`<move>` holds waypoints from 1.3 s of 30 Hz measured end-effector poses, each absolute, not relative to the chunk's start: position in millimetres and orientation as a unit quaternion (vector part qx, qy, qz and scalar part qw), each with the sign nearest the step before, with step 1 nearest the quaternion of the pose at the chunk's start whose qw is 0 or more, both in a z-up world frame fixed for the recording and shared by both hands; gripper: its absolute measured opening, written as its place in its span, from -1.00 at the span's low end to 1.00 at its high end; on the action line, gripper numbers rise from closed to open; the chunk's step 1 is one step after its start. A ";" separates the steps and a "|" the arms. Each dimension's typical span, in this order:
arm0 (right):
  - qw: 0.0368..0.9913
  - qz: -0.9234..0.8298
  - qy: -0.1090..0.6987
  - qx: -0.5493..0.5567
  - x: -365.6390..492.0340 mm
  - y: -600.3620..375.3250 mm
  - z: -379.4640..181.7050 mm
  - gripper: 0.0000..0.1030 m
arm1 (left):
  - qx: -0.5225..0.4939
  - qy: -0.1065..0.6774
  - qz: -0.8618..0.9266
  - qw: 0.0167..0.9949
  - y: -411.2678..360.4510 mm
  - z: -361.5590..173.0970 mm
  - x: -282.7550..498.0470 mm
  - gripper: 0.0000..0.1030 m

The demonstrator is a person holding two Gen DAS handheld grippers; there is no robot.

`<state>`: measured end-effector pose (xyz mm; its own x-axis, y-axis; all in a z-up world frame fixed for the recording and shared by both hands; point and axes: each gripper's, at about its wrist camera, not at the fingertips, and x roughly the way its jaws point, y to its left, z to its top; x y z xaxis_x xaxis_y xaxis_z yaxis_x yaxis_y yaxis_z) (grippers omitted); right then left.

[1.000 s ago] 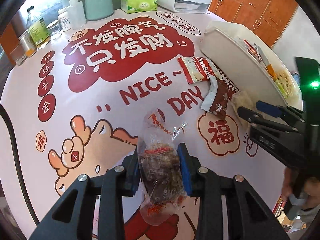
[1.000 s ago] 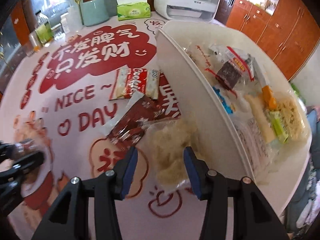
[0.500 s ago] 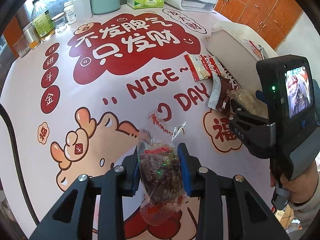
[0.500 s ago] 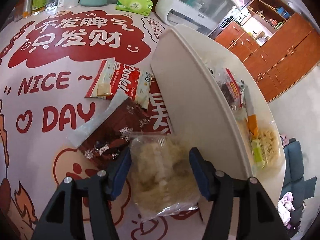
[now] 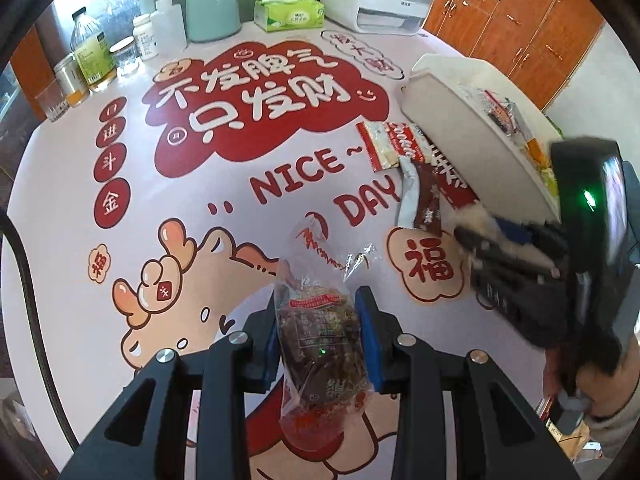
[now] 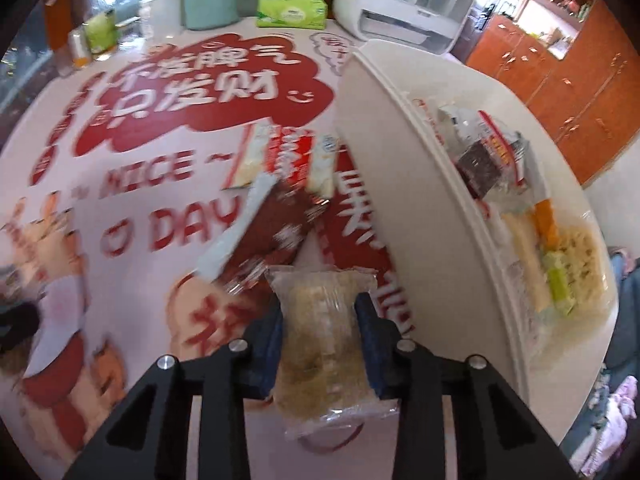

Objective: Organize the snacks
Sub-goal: 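Carry the nut bag and cake bag into the white tray and open both tools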

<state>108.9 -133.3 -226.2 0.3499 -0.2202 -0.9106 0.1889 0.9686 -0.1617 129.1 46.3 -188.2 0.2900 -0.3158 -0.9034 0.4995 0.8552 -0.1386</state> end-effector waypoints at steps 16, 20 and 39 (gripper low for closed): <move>0.895 -0.011 0.442 0.066 25.1 -154.7 -101.1 -0.34 | 0.060 0.457 -0.307 0.832 -14.1 -85.7 82.4 -0.37; 0.913 -0.020 0.399 0.078 10.8 -197.6 -63.1 -0.34 | 0.051 0.434 -0.314 0.843 -51.8 -56.5 78.8 -0.37; 0.919 -0.001 0.366 0.144 28.4 -376.6 -23.1 -0.33 | 0.022 0.420 -0.274 0.865 -217.2 -19.4 100.4 -0.36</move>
